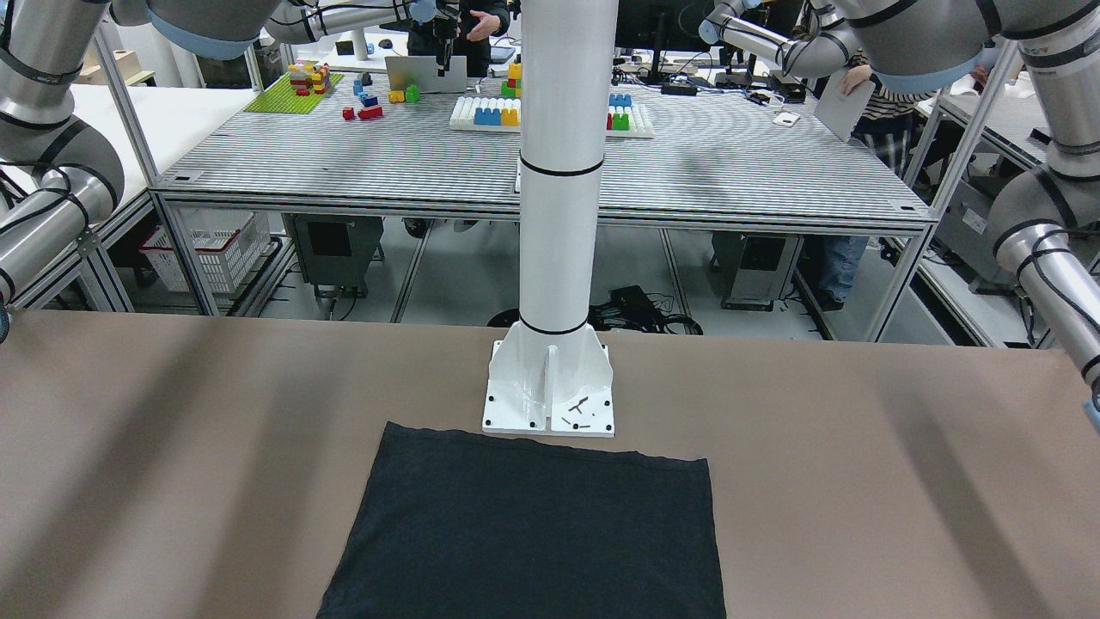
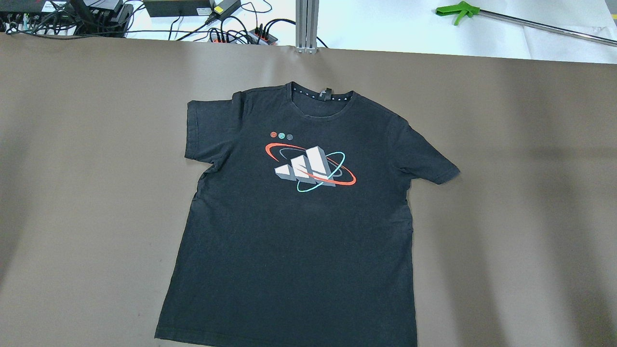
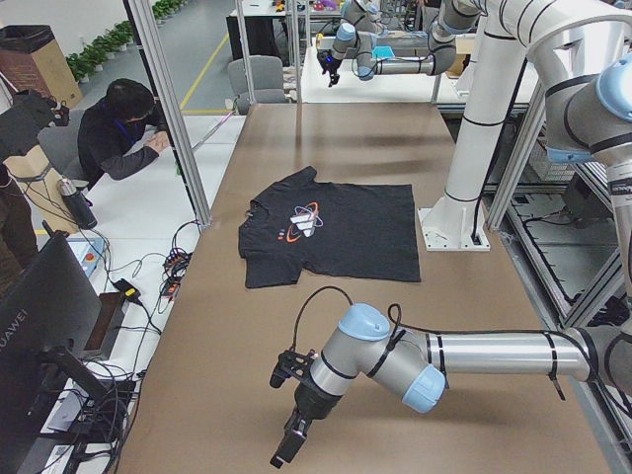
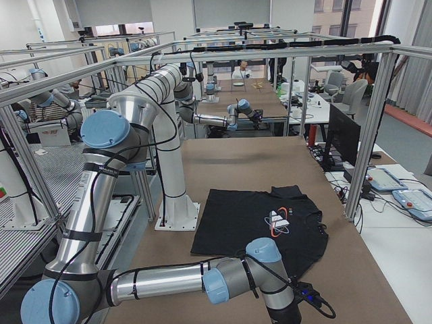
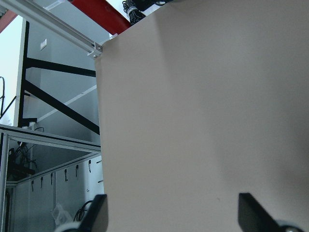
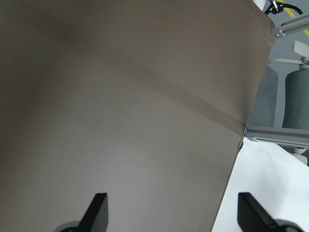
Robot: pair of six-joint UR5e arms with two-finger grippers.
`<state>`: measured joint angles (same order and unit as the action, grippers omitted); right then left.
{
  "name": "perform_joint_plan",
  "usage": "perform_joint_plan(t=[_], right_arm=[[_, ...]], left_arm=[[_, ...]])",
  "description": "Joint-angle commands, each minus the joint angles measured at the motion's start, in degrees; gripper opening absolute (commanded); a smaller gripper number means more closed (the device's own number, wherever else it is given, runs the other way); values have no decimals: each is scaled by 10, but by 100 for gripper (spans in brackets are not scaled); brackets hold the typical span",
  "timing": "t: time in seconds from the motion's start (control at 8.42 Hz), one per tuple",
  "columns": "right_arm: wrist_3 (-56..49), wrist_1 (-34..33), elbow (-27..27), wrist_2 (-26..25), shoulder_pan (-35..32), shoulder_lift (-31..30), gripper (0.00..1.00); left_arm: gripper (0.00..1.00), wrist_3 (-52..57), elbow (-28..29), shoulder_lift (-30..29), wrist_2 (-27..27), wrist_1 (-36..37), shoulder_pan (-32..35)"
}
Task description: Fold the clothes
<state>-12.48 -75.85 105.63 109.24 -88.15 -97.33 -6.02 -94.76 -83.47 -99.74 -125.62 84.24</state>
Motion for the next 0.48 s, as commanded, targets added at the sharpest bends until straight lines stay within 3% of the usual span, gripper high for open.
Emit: perform_joint_plan(t=[0.0, 0.36], right_arm=[[0, 0, -3, -1, 0, -1, 94], [-2, -1, -3, 0, 0, 3, 94]], left_arm=[[95, 3, -1, 0, -3, -4, 0], [95, -3, -4, -6, -37, -5, -1]])
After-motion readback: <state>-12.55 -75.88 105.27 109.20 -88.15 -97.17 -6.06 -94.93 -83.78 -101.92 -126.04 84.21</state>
